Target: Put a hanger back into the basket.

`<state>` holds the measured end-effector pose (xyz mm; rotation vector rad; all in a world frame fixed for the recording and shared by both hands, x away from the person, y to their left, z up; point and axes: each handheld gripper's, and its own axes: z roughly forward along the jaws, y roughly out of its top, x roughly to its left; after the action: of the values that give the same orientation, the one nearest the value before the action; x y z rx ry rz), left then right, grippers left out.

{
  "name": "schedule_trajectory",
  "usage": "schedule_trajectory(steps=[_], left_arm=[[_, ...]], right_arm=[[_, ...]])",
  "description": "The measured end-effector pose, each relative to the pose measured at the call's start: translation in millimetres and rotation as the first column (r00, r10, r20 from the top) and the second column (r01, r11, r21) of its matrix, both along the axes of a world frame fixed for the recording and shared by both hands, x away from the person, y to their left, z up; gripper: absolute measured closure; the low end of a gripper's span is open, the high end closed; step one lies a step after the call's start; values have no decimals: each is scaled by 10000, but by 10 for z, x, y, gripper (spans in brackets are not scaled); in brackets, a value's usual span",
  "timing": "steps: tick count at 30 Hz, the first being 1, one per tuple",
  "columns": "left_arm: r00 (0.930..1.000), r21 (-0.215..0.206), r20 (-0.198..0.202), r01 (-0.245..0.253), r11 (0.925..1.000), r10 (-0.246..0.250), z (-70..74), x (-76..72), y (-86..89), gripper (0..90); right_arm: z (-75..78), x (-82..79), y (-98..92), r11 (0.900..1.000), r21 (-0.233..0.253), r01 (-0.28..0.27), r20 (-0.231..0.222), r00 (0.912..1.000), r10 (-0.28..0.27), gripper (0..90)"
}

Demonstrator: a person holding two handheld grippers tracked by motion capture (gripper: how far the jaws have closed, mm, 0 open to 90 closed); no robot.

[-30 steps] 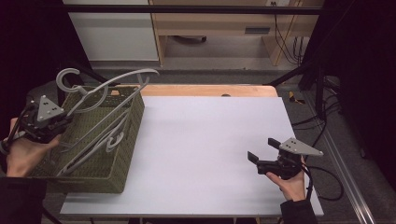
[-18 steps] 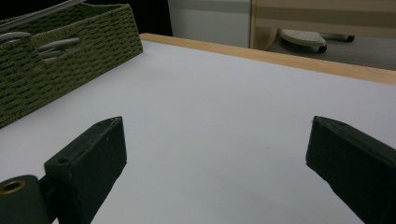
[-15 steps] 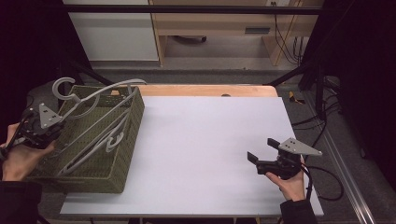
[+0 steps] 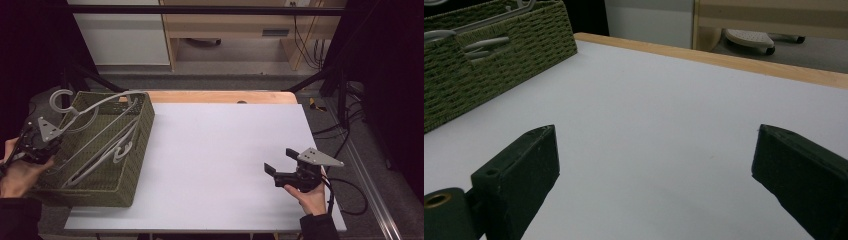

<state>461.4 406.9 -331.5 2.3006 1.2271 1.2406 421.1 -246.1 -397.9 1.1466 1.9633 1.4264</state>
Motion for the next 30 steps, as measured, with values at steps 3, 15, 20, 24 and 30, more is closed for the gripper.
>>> schedule_trajectory(steps=[3, 15, 20, 24, 30], left_arm=[[9998, -80, -77, -182, 9998, 181, -49, 25, 10, 825], [9968, 25, -683, -419, 9991, 419, -272, 54, -27, 823], [9963, -39, -766, -405, 9992, 401, -383, 33, -91, 820], [9970, -458, -761, -187, 9988, 152, -376, -31, -117, 805], [9905, -943, -1287, 358, 9949, -478, -417, -134, -251, 768]], right_arm=[[2, -1, -4, 10000, 10, -16, -4, 10000, 16, 53], [-9, 3, 0, 9999, -114, -104, -8, 9999, 104, 52], [-15, 7, 10, 9999, -114, -107, -22, 9999, 106, 51], [-16, 5, 10, 9998, -111, -137, -44, 9999, 137, 51], [-14, 5, 10, 9999, -104, -118, -24, 9999, 118, 51]])
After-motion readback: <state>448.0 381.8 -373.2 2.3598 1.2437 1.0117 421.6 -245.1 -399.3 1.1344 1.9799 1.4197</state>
